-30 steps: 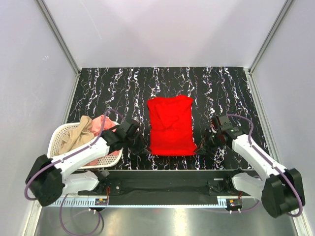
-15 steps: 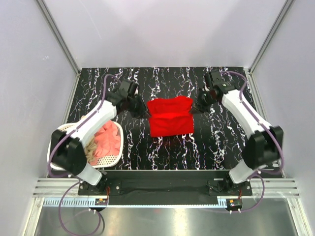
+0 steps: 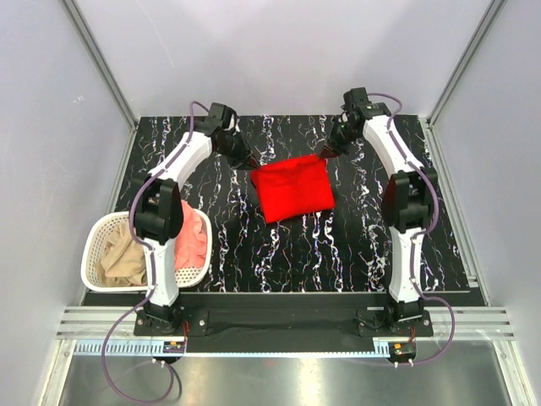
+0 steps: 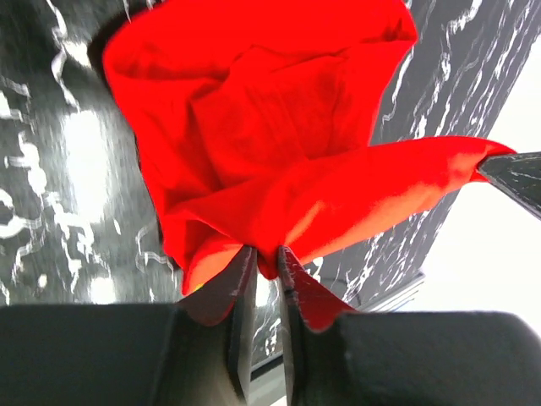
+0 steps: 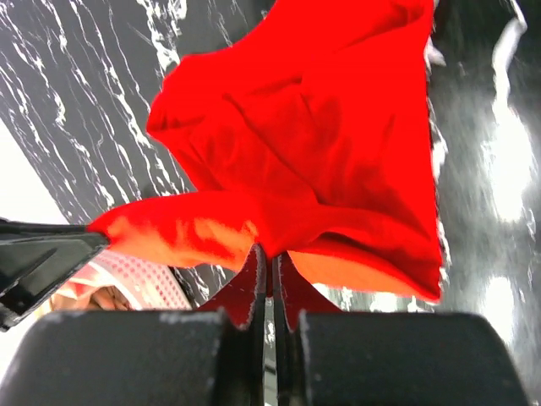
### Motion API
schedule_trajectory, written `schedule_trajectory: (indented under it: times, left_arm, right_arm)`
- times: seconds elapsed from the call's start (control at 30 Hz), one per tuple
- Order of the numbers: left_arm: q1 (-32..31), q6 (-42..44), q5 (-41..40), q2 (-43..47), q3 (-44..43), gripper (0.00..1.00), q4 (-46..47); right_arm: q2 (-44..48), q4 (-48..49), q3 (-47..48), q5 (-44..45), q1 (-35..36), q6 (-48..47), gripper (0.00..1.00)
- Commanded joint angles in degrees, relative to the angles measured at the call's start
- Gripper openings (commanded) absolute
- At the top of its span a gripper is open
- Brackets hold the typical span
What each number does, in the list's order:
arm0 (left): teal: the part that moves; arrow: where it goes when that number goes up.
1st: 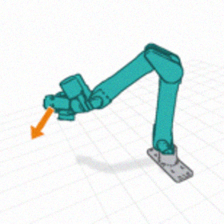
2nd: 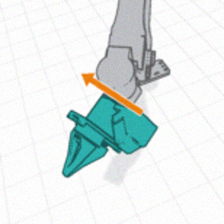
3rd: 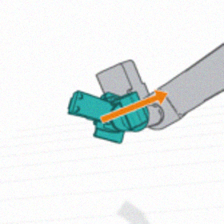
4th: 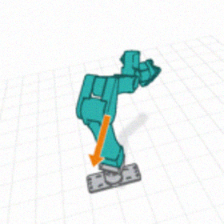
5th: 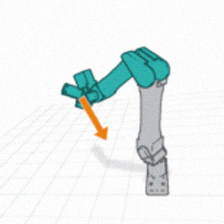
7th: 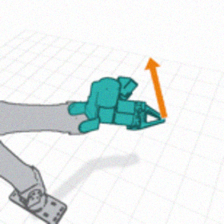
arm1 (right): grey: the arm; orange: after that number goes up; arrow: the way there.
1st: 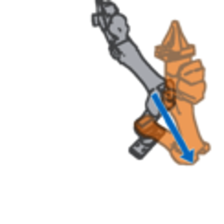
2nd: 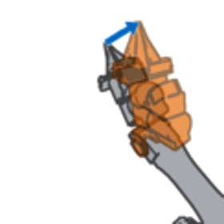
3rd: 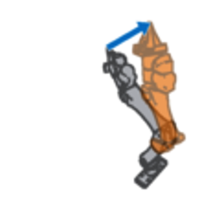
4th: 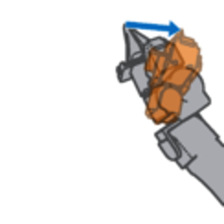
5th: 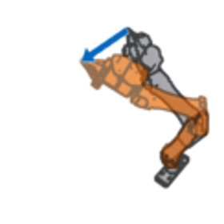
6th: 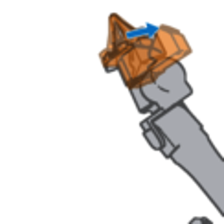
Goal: Fold and stack the t-shirts
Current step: Fold the tshirt
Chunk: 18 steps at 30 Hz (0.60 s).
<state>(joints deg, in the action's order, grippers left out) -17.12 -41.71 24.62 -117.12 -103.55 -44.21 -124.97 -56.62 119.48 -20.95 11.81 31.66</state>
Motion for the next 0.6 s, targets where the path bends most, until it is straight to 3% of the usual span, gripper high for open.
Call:
schedule_trajectory:
  times: [0.0,0.23,0.27,0.33,0.4,0.5,0.57]
  left_arm:
    - [1.7,0.1,5.2,-3.9,-4.2,0.21,5.4]
    - [4.6,-1.4,4.5,-13.5,-10.3,0.29,12.7]
    - [5.0,-1.1,4.1,-14.9,-10.8,0.31,13.8]
    - [6.3,-0.4,1.9,-15.9,-12.6,0.35,13.5]
    - [7.1,-1.4,2.8,-16.4,-13.2,0.42,14.8]
    - [7.5,-0.7,0.6,-14.8,-15.4,0.41,12.6]
    - [7.0,-0.6,0.0,-10.2,-12.2,0.41,13.4]
  right_arm:
    - [-6.1,-0.4,8.2,-3.0,-0.2,-1.5,0.04]
    - [-17.0,4.9,16.0,-4.7,-2.5,-1.3,0.06]
    - [-17.9,6.6,16.3,-5.1,-2.8,-0.7,0.15]
    - [-22.8,9.2,19.5,-7.8,-4.0,0.4,0.22]
    - [-26.3,7.9,27.8,-6.4,-4.6,1.8,0.43]
    - [-28.8,6.4,33.6,-6.6,-5.2,4.7,0.44]
    - [-25.7,6.3,31.0,-4.9,-5.5,4.4,0.53]
